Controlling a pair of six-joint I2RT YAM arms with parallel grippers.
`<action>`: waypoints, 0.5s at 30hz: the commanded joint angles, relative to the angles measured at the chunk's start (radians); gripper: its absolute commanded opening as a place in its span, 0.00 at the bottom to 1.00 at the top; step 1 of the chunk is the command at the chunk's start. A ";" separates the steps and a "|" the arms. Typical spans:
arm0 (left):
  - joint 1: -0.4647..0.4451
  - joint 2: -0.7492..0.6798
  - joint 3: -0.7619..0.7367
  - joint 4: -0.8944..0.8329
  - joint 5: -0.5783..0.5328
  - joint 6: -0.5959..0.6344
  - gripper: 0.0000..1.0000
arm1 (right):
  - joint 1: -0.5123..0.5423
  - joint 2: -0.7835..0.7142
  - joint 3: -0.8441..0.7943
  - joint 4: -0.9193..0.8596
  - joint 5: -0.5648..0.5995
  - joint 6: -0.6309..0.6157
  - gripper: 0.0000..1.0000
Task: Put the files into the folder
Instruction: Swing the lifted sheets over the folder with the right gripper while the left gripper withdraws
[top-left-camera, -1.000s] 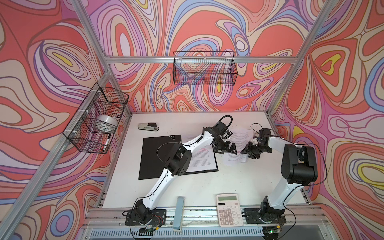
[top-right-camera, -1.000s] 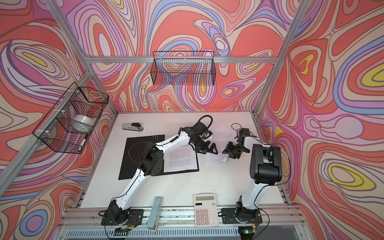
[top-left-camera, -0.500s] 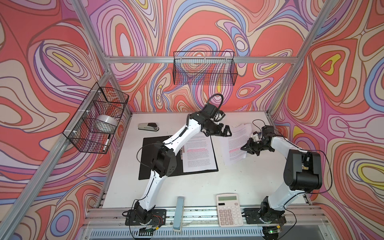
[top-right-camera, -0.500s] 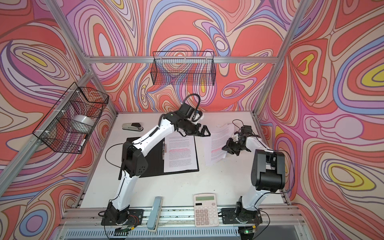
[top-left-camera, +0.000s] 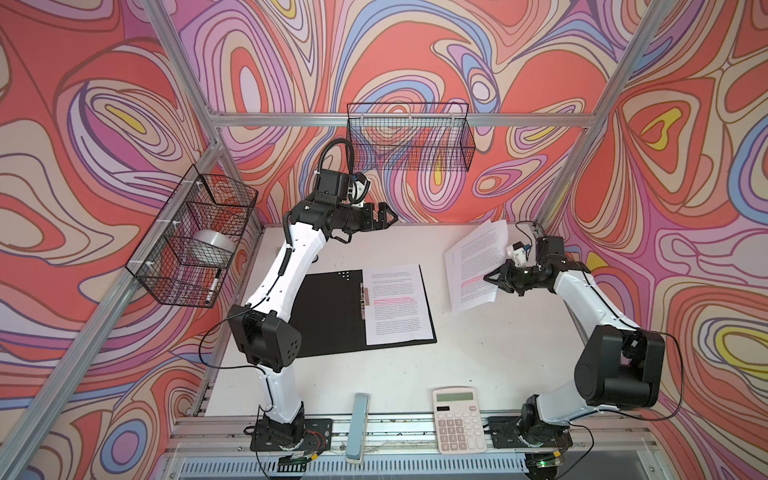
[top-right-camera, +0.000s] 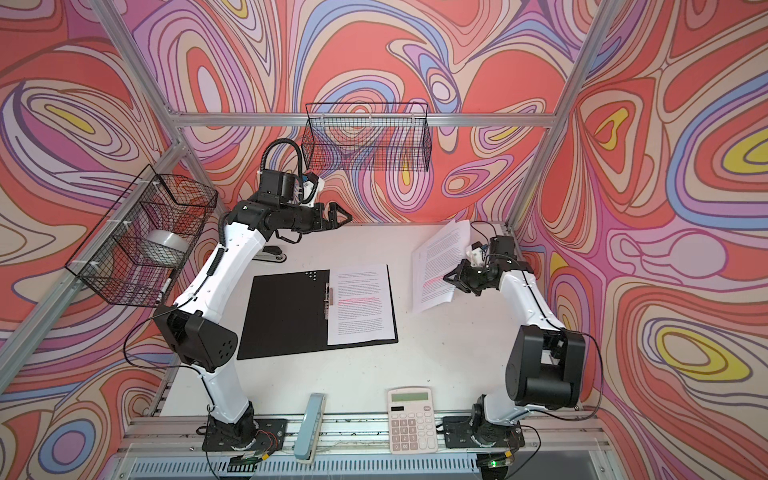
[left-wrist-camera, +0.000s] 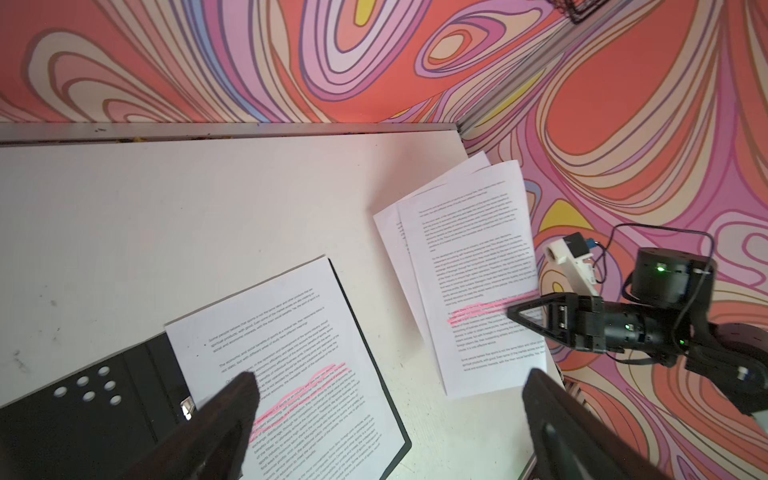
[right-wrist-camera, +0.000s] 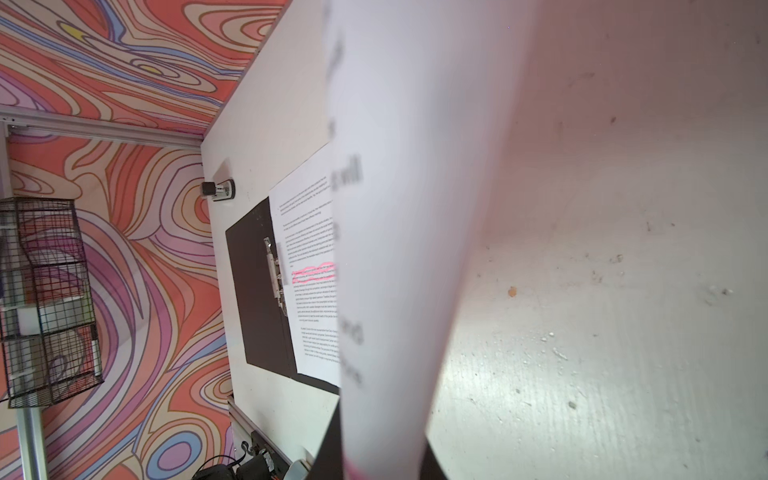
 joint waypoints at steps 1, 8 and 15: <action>0.031 -0.027 -0.045 -0.028 0.026 -0.006 1.00 | 0.025 -0.035 0.042 -0.039 -0.037 -0.003 0.14; 0.096 -0.113 -0.154 0.011 0.024 -0.021 1.00 | 0.157 -0.041 0.104 -0.061 -0.013 0.036 0.15; 0.155 -0.171 -0.209 -0.004 0.031 -0.010 1.00 | 0.301 -0.017 0.154 -0.001 -0.016 0.121 0.15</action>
